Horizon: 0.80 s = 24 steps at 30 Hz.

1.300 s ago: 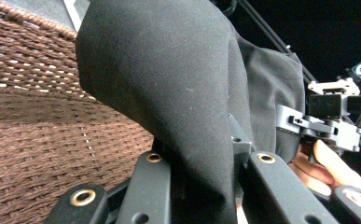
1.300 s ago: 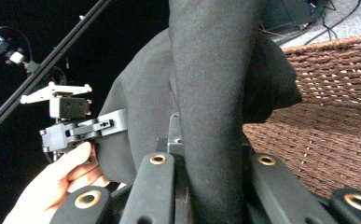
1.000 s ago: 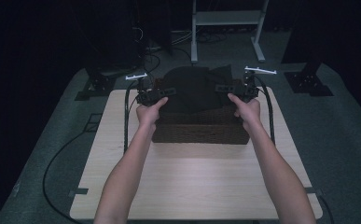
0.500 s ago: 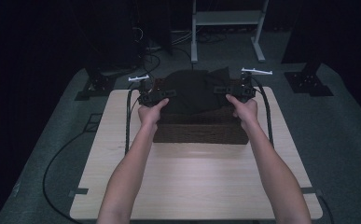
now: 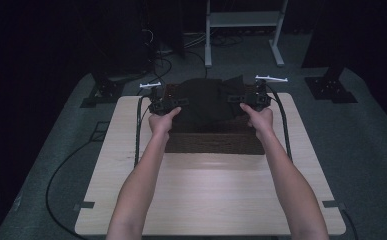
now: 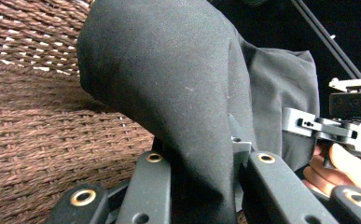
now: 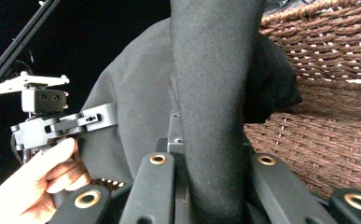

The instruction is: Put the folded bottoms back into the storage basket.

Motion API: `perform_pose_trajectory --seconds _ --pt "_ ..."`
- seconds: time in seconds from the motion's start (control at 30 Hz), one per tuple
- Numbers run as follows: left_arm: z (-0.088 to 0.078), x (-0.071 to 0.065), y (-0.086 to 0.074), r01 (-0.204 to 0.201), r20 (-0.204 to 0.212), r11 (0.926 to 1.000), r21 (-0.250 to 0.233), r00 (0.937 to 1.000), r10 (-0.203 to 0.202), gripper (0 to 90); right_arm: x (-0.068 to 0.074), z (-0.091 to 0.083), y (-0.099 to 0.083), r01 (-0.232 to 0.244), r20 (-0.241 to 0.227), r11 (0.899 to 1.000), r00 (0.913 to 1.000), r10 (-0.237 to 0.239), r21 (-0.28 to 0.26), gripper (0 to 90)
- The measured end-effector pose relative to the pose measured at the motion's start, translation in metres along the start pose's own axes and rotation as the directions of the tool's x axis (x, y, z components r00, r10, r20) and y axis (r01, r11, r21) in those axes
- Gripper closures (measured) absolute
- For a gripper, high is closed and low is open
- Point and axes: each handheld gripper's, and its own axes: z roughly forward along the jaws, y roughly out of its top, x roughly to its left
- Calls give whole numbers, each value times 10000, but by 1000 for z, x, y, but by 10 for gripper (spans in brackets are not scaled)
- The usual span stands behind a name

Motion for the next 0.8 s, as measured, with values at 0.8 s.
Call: perform_pose_trajectory --seconds 0.8 --pt "8 7 -2 228 -644 9991 371 9977 -204 764 -11 12 -3 -255 281 9992 9993 247 302 776"
